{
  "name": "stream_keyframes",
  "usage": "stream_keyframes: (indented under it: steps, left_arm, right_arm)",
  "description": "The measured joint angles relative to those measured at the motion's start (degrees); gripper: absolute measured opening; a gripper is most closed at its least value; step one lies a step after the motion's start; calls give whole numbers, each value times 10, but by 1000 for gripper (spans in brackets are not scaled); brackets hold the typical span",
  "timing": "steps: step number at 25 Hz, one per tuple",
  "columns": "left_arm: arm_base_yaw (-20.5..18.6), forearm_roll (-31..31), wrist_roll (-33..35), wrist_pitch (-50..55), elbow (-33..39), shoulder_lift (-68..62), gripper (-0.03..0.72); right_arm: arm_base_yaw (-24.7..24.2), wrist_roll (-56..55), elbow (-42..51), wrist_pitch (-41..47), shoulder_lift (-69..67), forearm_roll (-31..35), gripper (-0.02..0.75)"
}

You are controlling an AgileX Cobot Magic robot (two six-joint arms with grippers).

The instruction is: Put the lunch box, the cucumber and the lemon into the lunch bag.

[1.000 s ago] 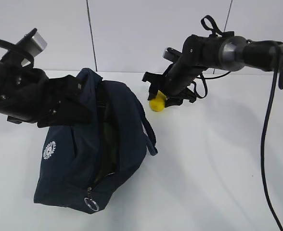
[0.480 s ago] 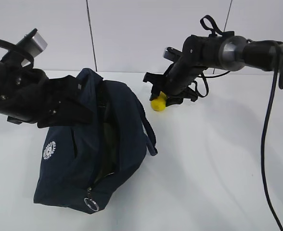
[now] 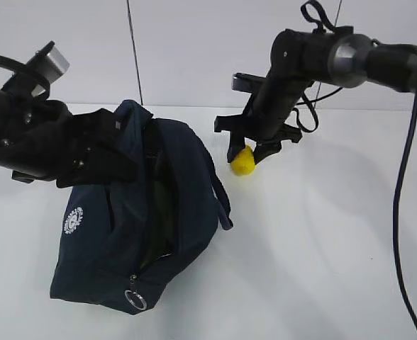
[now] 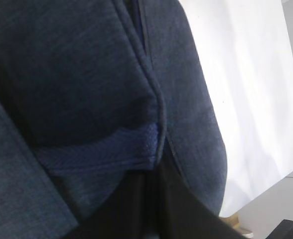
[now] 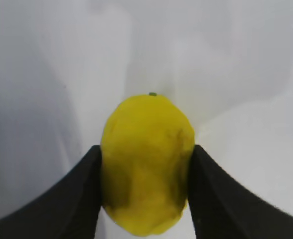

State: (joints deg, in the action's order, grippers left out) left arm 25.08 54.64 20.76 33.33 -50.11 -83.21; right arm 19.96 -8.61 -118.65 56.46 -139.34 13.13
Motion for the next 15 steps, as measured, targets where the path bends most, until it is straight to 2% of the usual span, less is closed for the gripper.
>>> stream_keyframes:
  steps: [5, 9, 12, 15]
  left_arm:
    - [0, 1, 0, 0, 0, 0, 11]
    - [0, 14, 0, 1, 0, 0, 11]
    - [0, 28, 0, 1, 0, 0, 11]
    - [0, 37, 0, 0, 0, 0, 11]
  right_arm:
    - [0, 54, -103, 127, 0, 1, 392]
    - [0, 82, -186, 139, 16, 55, 392]
    - [0, 99, -207, 143, 41, 108, 391]
    - [0, 103, -209, 145, 57, 122, 391]
